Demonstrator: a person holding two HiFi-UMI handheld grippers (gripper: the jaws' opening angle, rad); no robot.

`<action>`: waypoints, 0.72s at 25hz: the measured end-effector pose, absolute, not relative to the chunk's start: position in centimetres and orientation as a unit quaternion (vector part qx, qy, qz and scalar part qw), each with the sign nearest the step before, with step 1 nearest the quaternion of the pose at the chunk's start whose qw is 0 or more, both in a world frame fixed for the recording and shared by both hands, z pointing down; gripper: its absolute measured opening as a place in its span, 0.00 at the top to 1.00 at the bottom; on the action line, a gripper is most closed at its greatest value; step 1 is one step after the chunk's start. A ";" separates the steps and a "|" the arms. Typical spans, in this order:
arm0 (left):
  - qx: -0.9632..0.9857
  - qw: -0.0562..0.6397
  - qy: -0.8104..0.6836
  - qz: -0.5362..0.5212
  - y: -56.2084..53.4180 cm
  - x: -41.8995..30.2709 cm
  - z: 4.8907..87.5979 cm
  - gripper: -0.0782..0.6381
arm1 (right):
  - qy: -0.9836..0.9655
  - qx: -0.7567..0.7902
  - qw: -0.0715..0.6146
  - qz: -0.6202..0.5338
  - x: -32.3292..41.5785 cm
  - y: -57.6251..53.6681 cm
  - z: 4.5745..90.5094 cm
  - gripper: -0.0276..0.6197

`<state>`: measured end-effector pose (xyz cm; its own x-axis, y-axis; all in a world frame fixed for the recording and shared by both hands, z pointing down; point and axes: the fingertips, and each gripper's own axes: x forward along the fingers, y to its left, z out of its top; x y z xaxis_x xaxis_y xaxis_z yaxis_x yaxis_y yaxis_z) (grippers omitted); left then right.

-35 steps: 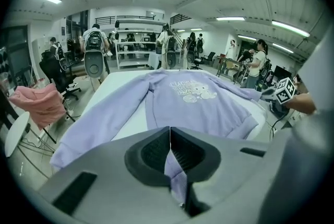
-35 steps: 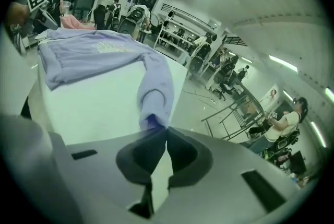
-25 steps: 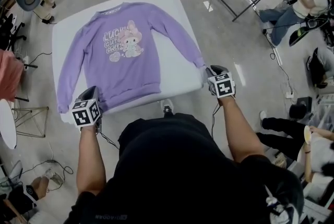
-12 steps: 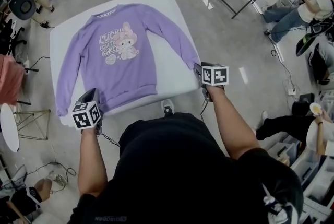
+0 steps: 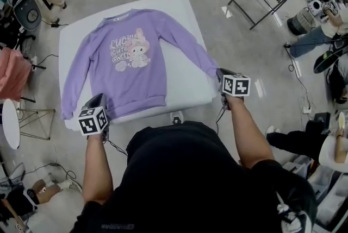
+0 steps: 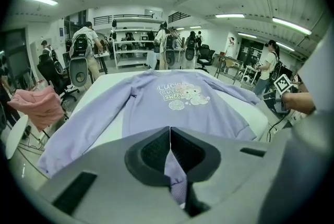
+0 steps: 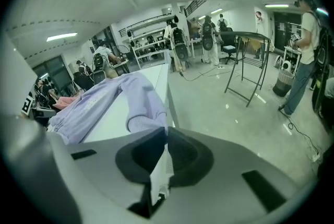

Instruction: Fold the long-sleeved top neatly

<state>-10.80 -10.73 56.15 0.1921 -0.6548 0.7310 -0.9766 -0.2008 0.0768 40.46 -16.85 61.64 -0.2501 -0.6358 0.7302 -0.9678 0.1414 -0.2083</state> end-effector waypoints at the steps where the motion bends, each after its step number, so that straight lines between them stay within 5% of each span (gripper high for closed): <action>1: 0.718 0.280 -0.569 0.287 -10.9 -10.7 56.1 0.88 | -0.717 0.569 0.238 0.325 41.2 -17.7 60.6 0.92; 9: 0.689 0.280 -0.612 0.268 -10.7 -10.7 54.6 0.88 | -0.797 0.543 0.142 0.224 41.1 -27.6 47.7 0.92; 18: 0.660 0.293 -0.644 0.253 -8.2 -13.7 54.3 0.88 | -0.877 0.437 0.073 0.187 29.1 -32.8 37.7 0.92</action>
